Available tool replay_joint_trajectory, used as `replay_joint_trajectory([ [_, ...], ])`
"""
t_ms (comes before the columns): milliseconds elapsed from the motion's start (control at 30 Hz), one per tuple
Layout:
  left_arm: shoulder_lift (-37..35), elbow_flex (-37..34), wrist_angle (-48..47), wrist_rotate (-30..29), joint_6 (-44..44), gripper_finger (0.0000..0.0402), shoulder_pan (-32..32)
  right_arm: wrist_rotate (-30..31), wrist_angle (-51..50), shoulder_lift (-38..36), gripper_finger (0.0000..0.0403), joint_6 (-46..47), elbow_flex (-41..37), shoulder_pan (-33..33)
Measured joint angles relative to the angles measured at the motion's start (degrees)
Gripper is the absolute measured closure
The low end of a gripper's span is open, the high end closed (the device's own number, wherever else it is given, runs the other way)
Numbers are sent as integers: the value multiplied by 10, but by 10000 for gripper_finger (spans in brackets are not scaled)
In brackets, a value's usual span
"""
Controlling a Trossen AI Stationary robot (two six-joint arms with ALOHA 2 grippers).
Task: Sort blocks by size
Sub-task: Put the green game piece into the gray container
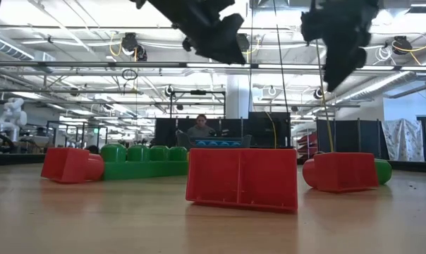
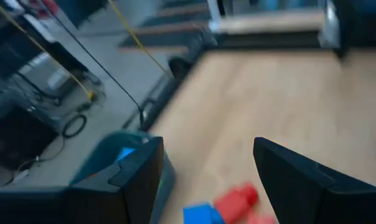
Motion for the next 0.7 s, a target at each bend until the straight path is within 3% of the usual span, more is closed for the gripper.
replay_joint_trajectory([
  [167,0,0,23,22,-10,149,3,8,-28,0,165,7,-29,16],
  [367,0,0,-75,121,-104,149,-5,66,-14,0,165,16,-73,18],
  [700,0,0,-294,142,-167,149,-55,83,234,0,165,69,-184,23],
])
